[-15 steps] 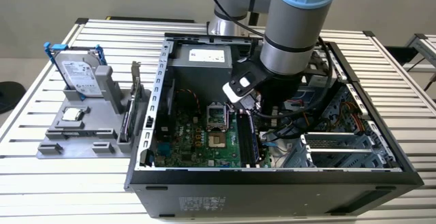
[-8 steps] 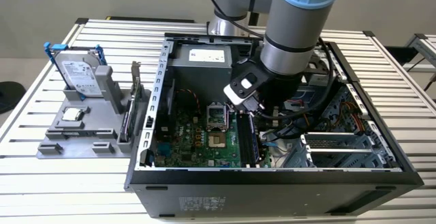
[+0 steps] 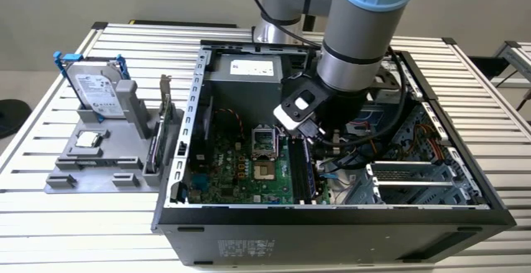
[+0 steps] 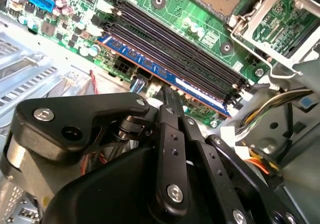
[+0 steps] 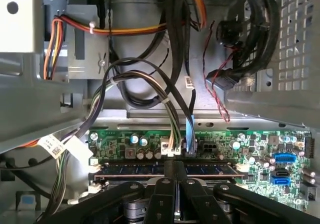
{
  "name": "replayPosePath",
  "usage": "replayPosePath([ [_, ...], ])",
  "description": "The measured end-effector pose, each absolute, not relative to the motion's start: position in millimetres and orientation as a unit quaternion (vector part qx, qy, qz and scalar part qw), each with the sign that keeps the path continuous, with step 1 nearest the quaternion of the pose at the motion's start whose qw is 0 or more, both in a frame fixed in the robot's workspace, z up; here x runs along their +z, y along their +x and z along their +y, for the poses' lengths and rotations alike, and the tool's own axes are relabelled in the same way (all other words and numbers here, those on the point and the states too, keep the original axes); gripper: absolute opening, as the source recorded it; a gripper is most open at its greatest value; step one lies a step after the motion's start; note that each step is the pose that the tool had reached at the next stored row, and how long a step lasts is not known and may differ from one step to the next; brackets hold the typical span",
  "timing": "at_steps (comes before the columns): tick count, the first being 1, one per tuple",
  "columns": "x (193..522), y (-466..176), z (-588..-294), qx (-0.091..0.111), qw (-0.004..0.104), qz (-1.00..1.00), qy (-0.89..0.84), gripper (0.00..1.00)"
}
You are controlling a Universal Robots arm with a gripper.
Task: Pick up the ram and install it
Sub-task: 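Press down the ram until it locks into place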
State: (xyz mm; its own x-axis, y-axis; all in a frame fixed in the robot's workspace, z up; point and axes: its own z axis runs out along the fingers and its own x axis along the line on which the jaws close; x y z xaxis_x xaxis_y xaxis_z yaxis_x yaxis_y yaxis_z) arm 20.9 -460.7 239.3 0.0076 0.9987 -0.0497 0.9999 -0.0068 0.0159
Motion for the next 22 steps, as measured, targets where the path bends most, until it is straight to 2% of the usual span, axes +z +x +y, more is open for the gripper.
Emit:
replayPosePath([
  [5,239.1,18.8,-457.3,-0.013,0.022,0.709,0.705,0.0],
  [10,237.3,18.5,-454.6,-0.02,0.016,0.709,0.705,0.0],
  [22,235.6,18.6,-454.5,-0.02,0.015,0.709,0.705,0.0],
])
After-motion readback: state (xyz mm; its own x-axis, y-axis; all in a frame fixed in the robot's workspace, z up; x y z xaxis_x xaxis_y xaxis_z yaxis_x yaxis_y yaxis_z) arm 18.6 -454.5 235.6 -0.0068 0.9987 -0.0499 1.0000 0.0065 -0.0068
